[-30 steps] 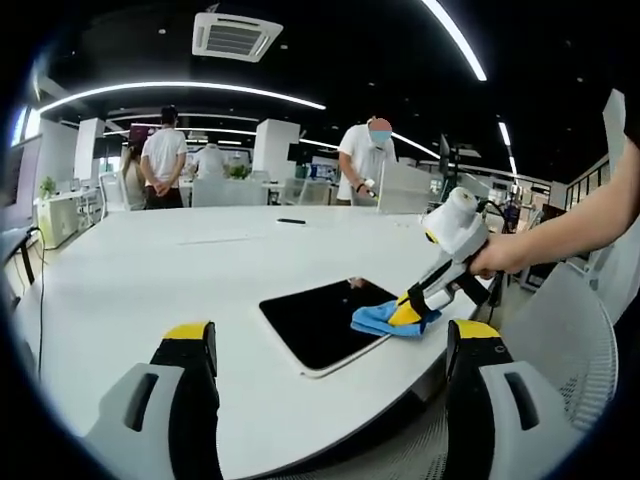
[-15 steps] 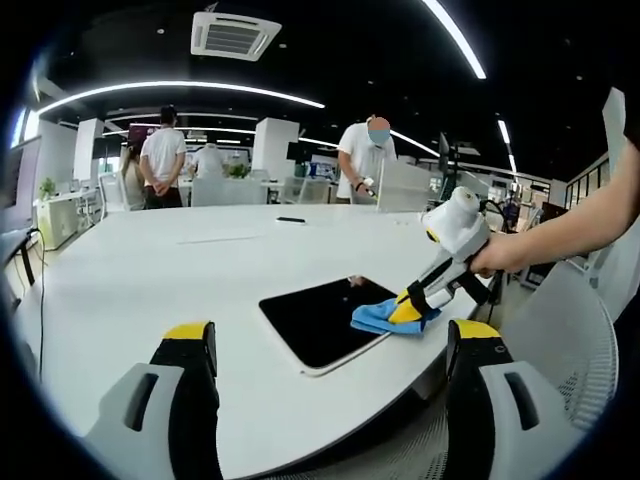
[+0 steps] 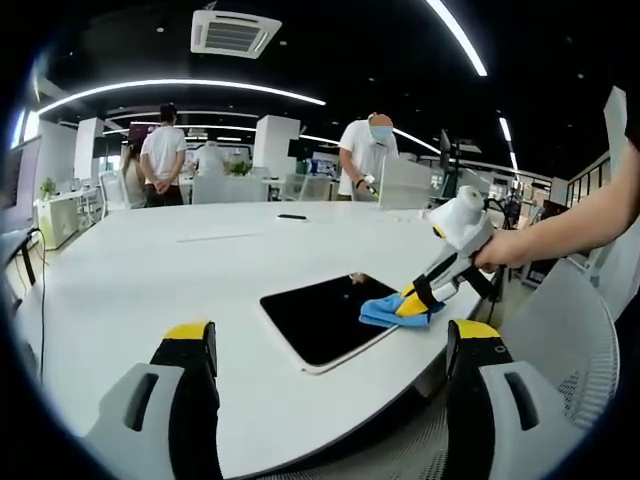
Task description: Wipe the mirror surface with the cleaning cloth until all visible marks leave the cleaned area.
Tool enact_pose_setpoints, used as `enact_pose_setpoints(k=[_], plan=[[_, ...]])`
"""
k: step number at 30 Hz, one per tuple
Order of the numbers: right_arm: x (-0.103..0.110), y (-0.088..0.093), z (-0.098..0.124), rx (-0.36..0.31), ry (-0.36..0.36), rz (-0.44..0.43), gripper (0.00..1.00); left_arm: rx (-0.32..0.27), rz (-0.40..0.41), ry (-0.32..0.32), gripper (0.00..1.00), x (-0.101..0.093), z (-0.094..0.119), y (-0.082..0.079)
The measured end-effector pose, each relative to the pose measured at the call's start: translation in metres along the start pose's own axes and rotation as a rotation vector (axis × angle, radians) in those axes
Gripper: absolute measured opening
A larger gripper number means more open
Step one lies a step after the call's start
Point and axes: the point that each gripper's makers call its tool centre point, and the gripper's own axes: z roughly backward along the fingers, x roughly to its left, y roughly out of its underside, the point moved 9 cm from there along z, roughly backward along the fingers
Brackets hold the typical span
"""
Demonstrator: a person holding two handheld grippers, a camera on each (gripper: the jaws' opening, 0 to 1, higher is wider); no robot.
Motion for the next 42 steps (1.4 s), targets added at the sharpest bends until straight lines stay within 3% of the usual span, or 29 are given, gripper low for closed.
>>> enact_pose_setpoints(k=[14,33,42], plan=[[-0.013,0.013,0.013,0.012,0.024,-0.035,0.00,-0.002,0.004,0.003,0.94,0.000,0.000,0.000],[-0.012,0.012,0.013,-0.006,0.012,-0.046,0.00,-0.004,0.009,0.010,0.94,0.000,0.000,-0.001],[-0.022,0.005,0.006,-0.032,0.031,-0.076,0.00,0.008,0.009,0.014,0.95,0.000,-0.001,0.000]])
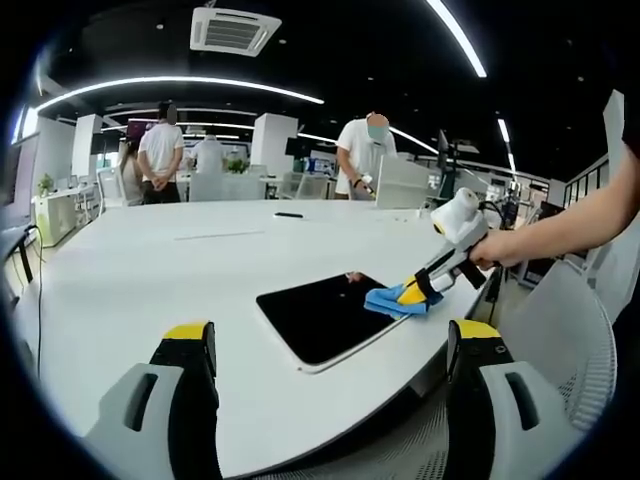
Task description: Wipe the mirror surface with the cleaning cloth until all visible marks leave the cleaned area.
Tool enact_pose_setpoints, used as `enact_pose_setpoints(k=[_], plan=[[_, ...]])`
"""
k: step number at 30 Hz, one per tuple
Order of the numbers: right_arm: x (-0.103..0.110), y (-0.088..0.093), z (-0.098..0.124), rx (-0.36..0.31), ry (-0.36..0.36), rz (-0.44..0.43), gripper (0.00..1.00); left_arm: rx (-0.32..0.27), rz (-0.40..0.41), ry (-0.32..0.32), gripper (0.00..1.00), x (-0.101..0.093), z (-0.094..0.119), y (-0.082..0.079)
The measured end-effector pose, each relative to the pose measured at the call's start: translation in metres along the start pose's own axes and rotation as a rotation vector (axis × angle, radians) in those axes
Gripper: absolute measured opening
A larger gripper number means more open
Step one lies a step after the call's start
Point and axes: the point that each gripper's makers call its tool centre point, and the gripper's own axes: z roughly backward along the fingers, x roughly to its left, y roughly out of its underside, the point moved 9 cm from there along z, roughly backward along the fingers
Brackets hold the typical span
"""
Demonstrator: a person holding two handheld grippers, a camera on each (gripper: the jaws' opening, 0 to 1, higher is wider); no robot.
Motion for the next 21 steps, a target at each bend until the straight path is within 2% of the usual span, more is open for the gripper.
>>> enact_pose_setpoints(k=[21], plan=[[-0.029,-0.026,-0.023,-0.015,0.037,-0.020,0.00,0.005,-0.001,-0.012,0.96,0.001,0.000,0.001]])
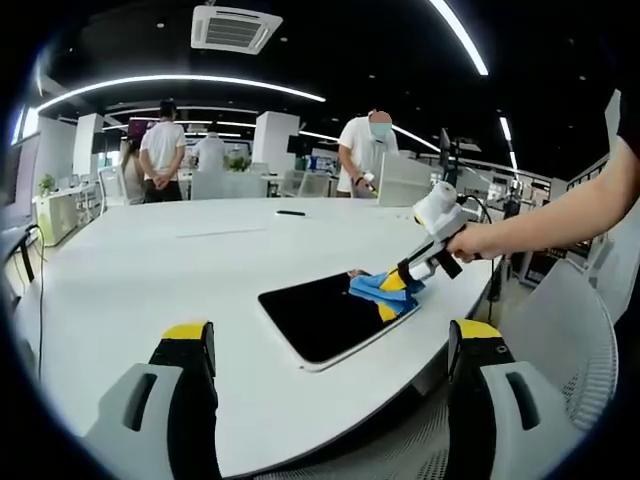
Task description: Wipe the mirror surface with the cleaning cloth until all visible marks leave the cleaned area.
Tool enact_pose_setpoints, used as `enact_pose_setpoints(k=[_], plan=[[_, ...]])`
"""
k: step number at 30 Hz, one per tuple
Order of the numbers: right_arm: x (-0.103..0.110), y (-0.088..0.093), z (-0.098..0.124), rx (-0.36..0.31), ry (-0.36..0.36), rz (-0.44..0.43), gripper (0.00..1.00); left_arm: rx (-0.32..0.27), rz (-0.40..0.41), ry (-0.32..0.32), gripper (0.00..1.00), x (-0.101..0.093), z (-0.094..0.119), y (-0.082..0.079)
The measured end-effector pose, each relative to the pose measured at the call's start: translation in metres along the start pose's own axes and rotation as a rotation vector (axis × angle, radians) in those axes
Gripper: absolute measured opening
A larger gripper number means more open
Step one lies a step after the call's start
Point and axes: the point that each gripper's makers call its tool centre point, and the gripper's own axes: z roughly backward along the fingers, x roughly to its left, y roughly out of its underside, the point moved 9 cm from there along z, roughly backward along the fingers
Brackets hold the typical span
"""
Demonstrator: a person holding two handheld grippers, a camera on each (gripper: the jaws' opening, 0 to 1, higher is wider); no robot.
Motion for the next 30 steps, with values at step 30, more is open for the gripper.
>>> enact_pose_setpoints(k=[30], plan=[[-0.036,-0.033,-0.031,-0.028,0.052,-0.012,0.00,0.021,0.000,0.005,0.95,-0.001,0.000,0.001]])
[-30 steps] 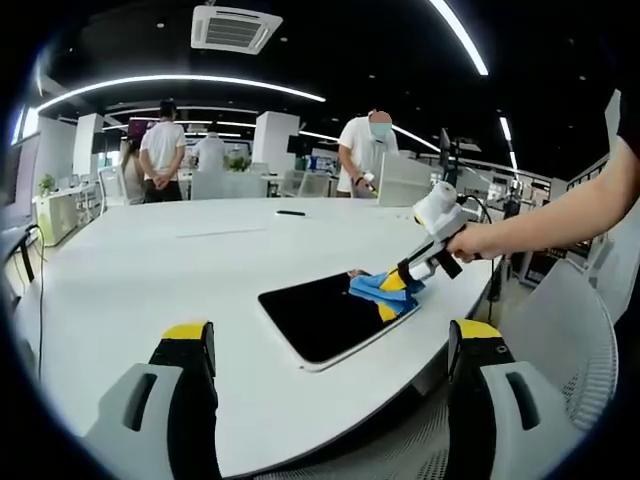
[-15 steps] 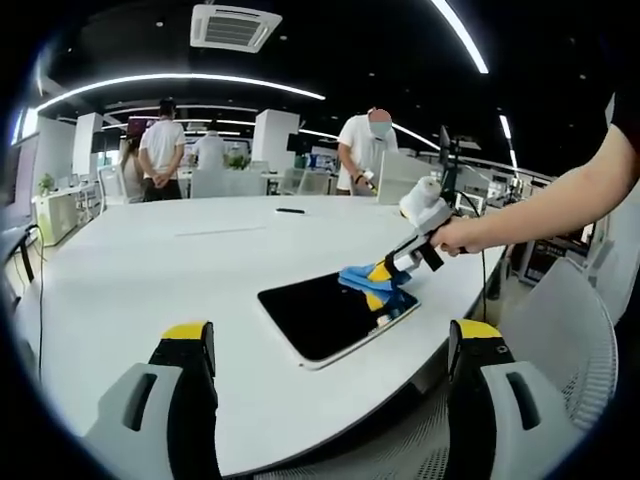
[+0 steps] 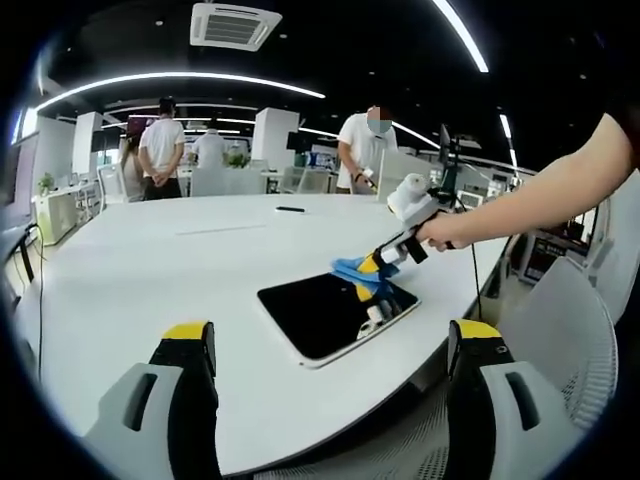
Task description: Wipe the mirror surface with the cleaning cloth until all visible marks leave the cleaned area.
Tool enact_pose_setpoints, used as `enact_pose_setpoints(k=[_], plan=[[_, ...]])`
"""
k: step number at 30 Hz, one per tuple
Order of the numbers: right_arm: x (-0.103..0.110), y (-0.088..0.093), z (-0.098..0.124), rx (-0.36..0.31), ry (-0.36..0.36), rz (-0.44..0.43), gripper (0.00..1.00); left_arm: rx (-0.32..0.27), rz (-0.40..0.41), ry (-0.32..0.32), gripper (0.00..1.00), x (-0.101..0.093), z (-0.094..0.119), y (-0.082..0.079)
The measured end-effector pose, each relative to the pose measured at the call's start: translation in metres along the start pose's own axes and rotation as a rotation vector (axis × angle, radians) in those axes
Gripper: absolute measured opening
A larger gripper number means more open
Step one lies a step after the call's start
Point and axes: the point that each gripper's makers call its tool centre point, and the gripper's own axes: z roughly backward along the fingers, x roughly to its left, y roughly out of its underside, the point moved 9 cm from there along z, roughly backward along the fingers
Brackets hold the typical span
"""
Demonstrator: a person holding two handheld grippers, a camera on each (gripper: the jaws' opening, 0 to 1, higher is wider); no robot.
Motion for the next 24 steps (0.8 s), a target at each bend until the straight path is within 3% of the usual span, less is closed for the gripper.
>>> enact_pose_setpoints(k=[13,24], plan=[[-0.009,-0.010,-0.011,-0.017,0.019,-0.013,0.00,0.002,0.001,-0.001,0.96,0.000,0.000,0.000],[-0.004,-0.012,-0.012,-0.019,0.023,-0.024,0.00,0.003,0.005,-0.006,0.95,0.001,0.000,0.000]])
